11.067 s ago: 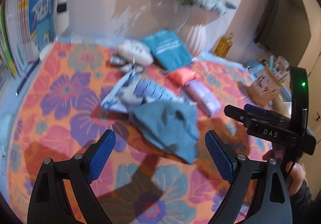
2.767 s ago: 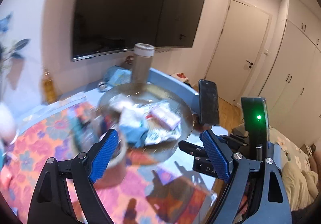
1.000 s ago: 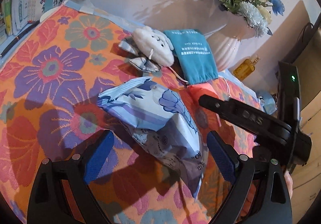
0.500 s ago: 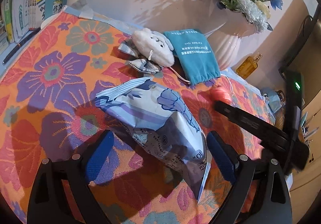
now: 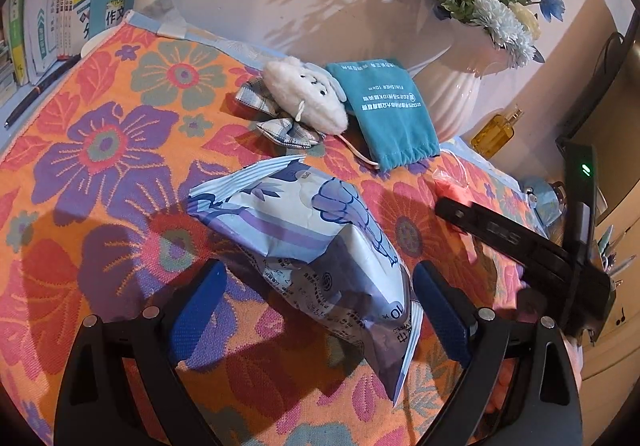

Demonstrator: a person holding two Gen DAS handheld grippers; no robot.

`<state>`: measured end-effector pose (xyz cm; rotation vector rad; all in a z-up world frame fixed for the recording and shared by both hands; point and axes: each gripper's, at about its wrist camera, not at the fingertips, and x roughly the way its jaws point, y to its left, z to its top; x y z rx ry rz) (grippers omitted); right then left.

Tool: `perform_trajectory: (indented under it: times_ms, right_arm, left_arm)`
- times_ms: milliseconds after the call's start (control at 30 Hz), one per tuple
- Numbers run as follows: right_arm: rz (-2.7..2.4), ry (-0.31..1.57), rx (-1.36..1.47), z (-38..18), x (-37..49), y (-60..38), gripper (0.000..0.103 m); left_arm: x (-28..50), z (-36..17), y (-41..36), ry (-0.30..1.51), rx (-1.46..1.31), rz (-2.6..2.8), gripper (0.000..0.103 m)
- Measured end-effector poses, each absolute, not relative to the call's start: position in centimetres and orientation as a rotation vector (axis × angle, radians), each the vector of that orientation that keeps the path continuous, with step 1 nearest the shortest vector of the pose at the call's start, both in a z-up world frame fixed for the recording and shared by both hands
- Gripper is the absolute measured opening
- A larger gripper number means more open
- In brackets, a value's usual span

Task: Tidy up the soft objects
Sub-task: 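Grasp white-and-blue wipes pack with left tool while right tool grasps pink pouch, then carry wipes pack in left tool and pink pouch in right tool to bowl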

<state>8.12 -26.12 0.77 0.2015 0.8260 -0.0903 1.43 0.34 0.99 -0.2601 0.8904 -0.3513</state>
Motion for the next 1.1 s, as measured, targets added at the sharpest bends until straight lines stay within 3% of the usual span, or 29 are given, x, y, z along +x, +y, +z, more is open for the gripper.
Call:
perform_trajectory:
  times_ms: [67,133,167,200,267,333,400,667,1100]
  right_arm:
    - [-0.106,0.831,0.161,0.7,8.7,-25.6,0.076]
    - [-0.127,0.833,0.122,0.5,9.0,-25.1,0.06]
    - [-0.14,0.829,0.1,0.5,9.0,-24.9,0.046]
    - [-0.133,0.82,0.089,0.5,9.0,-24.7,0.04]
    - [-0.127,0.813,0.085,0.5,8.8,-24.5,0.038]
    - [-0.096,0.806,0.116,0.6,8.2,-24.7,0.038]
    - [-0.036,0.788,0.182,0.8,6.6,-25.7,0.038]
    - [-0.105,0.769,0.261,0.3,-0.1,-30.8,0.038]
    - [-0.206,0.774,0.192,2.3,-8.8,-35.8,0.038]
  left_arm:
    - [1.5,1.0,0.2,0.889,-0.252,-0.346,0.094]
    - [1.6,1.0,0.2,0.886,-0.247,-0.34,0.093]
    - [1.7,1.0,0.2,0.885,-0.246,-0.339,0.093]
    - [1.7,1.0,0.3,0.88,-0.247,-0.331,0.088]
    - [1.6,1.1,0.3,0.87,-0.249,-0.335,0.07]
    - [1.6,1.1,0.2,0.872,-0.247,-0.352,0.059]
    - [1.3,1.3,0.1,0.858,-0.231,-0.362,0.055]
    - [-0.9,2.9,-2.3,0.803,-0.165,-0.413,0.054]
    - [-8.1,6.1,-13.1,0.764,0.028,-0.58,0.054]
